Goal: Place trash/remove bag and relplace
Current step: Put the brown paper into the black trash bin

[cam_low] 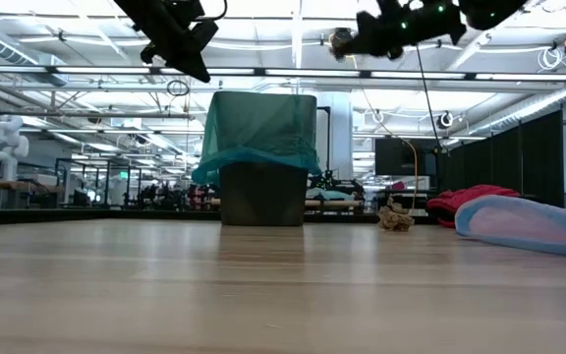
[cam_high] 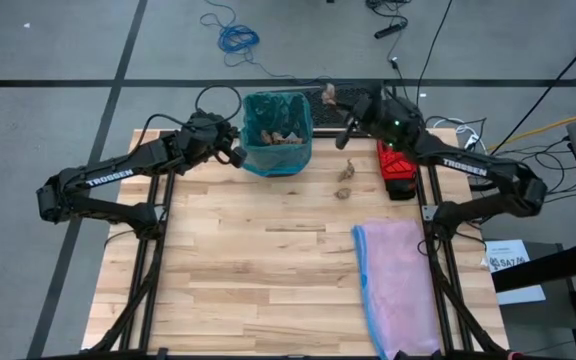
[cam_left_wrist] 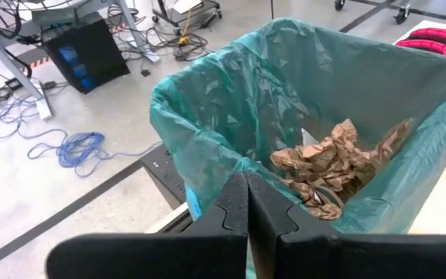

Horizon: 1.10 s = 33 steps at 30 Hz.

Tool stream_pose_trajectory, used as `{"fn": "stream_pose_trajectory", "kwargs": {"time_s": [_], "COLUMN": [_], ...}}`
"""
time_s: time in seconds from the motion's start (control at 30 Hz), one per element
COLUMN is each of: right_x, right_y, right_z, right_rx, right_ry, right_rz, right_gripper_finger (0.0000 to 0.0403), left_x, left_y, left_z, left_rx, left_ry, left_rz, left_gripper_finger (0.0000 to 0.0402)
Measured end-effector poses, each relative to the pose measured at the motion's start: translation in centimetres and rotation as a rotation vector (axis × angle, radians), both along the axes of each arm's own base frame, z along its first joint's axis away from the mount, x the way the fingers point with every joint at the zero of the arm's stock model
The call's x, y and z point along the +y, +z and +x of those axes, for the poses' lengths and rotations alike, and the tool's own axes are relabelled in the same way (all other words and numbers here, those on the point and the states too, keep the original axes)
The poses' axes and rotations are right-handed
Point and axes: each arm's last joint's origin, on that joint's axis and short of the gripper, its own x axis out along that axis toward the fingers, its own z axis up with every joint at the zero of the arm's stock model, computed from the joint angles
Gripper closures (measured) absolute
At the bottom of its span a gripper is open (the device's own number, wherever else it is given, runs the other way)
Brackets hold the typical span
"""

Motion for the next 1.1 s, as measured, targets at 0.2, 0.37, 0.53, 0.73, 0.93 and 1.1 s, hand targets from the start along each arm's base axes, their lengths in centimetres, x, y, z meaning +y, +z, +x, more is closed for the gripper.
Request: {"fn": "stream_pose_trajectory", "kwargs": {"time_s": [0.2, 0.37, 0.53, 0.73, 0.93, 1.1], "right_x": [0.7, -0.6, -3.0, -4.0, -3.5, -2.8], "right_y": [0.5, -0.3, -1.6, -1.2, 0.3, 2.1], "right_z": [2.5, 5.6, 9.4, 11.9, 11.7, 9.7], "right_rx": [-0.140, -0.117, 0.174, 0.310, 0.316, 0.457], "right_ry": [0.058, 0.076, 0.044, 0.007, 0.016, 0.011], "right_rz": [-0.195, -0.120, 0.115, 0.175, 0.138, 0.188], "right_gripper_finger": [0.0403, 0.0402, 0.0355, 0.0226, 0.0115, 0.0092], "left_x": [0.0, 0.0, 0.0, 0.0, 0.0, -0.1], "left_y": [0.0, 0.0, 0.0, 0.0, 0.0, -0.1], "left_z": [0.0, 0.0, 0.0, 0.0, 0.0, 0.0], "left_rx": [-0.002, -0.010, -0.011, -0.009, -0.003, 0.000], "left_ry": [0.001, 0.004, 0.005, 0.004, 0.004, 0.000], "left_rz": [-0.002, -0.003, -0.004, -0.005, -0.008, -0.008], "left_gripper_finger": [0.0402, 0.0402, 0.0402, 0.0402, 0.0402, 0.0402]}}
